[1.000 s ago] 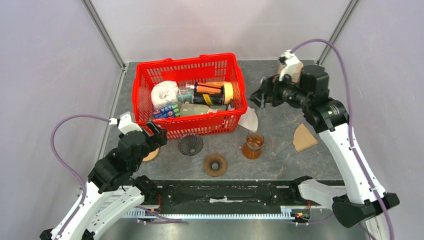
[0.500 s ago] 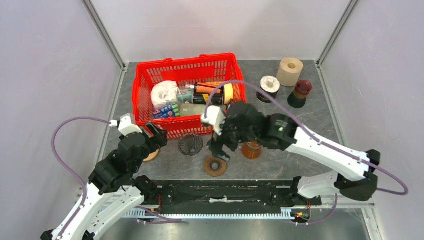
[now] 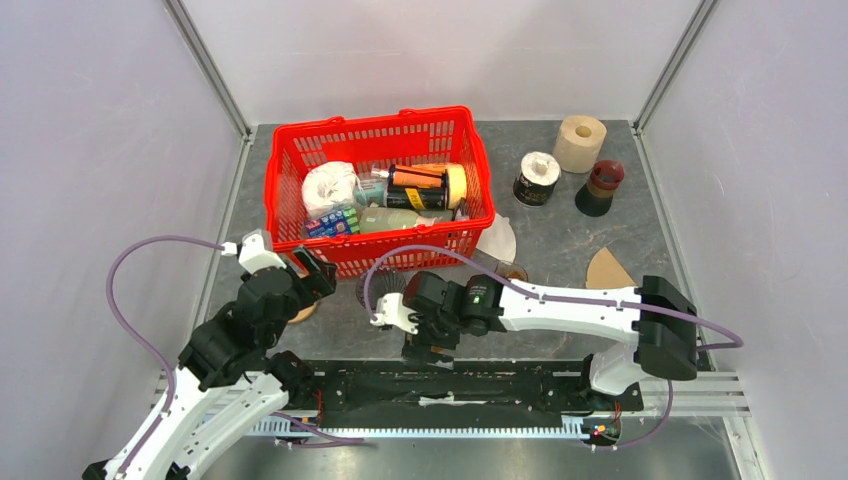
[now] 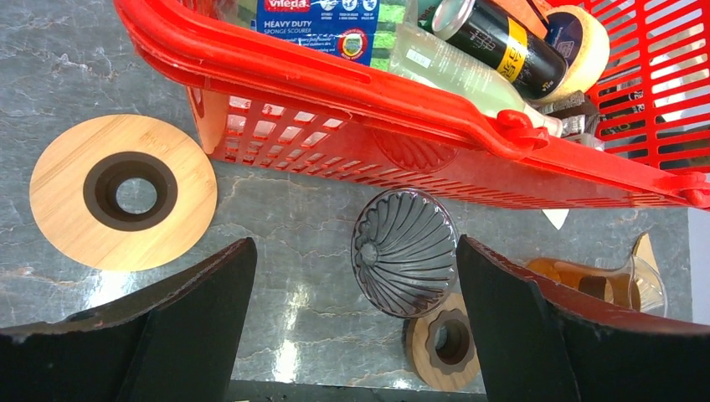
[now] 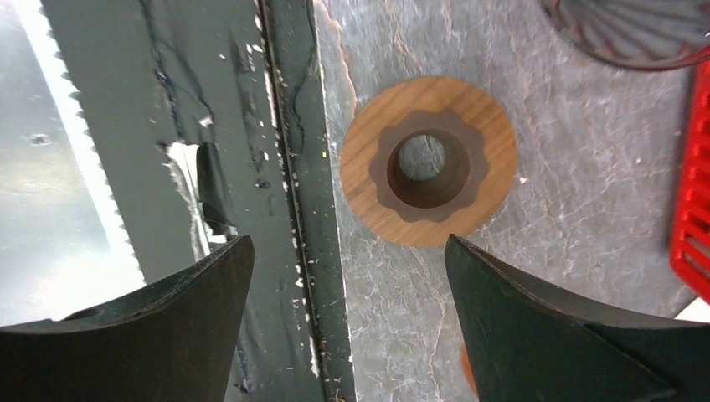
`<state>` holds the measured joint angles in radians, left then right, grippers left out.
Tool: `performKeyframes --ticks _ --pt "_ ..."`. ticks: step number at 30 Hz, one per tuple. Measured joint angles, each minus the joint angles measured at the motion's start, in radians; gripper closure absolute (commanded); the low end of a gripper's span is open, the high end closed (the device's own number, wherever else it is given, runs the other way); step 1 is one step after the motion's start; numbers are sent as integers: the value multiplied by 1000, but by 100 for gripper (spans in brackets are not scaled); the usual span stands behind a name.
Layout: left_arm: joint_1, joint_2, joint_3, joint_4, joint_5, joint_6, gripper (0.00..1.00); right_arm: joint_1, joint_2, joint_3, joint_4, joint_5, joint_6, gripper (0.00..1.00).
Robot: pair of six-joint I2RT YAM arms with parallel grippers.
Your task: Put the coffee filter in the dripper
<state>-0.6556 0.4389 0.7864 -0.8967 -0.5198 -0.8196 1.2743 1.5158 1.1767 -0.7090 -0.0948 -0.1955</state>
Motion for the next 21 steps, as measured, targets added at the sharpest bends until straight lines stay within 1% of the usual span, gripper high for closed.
performKeyframes --ticks 3,8,15,21 --pt "0 -13 -9 -2 0 -1 5 0 19 -63 49 19 -13 15" --pt "0 -36 -22 -6 0 -4 5 0 51 -127 134 41 -36 16" --pt "0 -47 -41 -6 3 -9 5 0 66 -164 239 42 -45 17" --pt "0 -50 -42 -6 6 -11 5 0 112 -170 283 42 -56 20"
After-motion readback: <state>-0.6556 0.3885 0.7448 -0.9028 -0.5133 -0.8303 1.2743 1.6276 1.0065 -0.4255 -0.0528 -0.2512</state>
